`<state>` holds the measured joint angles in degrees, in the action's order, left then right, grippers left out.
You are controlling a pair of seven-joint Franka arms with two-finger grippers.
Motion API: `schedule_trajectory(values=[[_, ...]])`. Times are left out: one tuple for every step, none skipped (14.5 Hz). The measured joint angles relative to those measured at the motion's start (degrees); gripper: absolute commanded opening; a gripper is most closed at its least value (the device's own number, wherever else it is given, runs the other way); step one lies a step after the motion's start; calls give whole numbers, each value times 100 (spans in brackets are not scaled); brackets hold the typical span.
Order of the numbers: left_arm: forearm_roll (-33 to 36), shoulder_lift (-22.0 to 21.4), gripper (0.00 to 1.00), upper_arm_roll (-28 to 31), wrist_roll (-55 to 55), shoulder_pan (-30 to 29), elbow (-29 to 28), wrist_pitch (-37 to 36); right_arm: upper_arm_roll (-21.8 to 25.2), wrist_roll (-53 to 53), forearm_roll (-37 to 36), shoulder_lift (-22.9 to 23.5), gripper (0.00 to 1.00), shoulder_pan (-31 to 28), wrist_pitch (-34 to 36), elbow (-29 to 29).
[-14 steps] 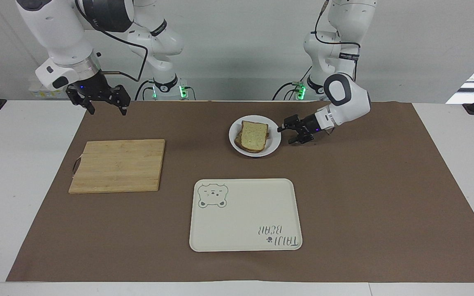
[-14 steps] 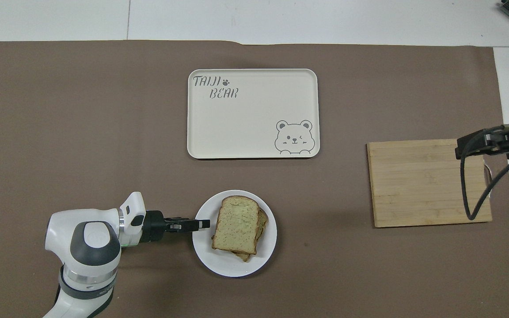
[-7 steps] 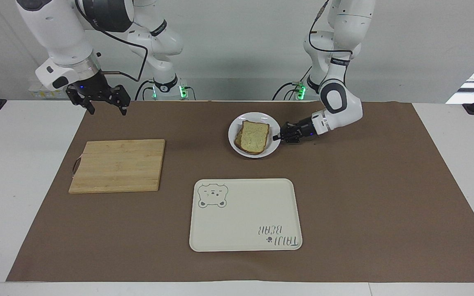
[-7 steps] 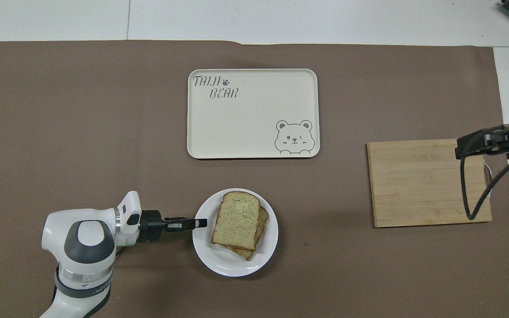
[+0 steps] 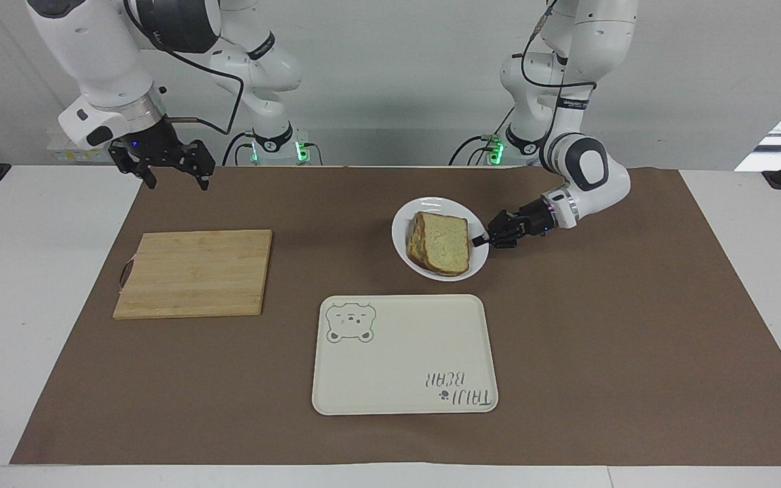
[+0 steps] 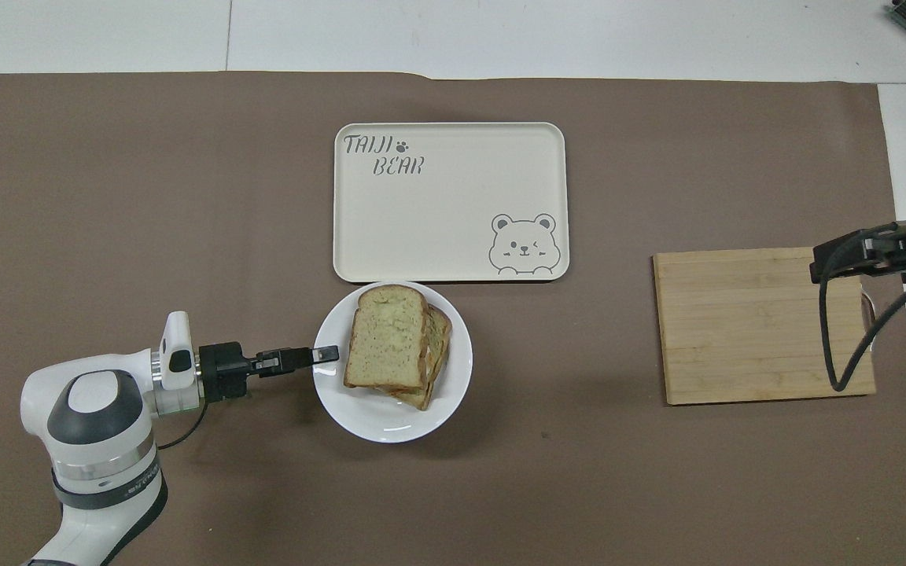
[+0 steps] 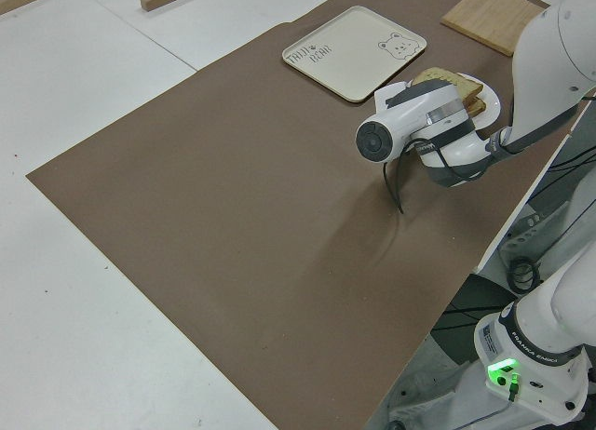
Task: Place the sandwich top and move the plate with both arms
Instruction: 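Slide the plate with the left gripper onto the bear tray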
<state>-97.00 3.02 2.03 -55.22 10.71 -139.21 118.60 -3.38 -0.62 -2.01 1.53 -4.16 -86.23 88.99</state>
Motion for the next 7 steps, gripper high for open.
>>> schedule_trajectory(values=[[-131, 93, 0, 0, 0, 0, 175, 91, 0, 0, 0, 0, 100, 0, 0, 0], [-223, 214, 0, -1, 0, 0, 384, 234, 0, 0, 0, 0, 100, 0, 0, 0], [-293, 361, 0, -11, 0, 2, 622, 436, 0, 0, 0, 0, 100, 0, 0, 0], [-370, 547, 0, -31, 0, 6, 900, 663, 0, 0, 0, 0, 100, 0, 0, 0], [-437, 739, 0, -60, 0, 7, 1161, 819, 0, 0, 0, 0, 100, 0, 0, 0], [-479, 944, 0, -103, 2, 8, 1408, 917, 0, 0, 0, 0, 100, 0, 0, 0], [-496, 1150, 0, -148, 3, 8, 1611, 983, 0, 0, 0, 0, 100, 0, 0, 0]])
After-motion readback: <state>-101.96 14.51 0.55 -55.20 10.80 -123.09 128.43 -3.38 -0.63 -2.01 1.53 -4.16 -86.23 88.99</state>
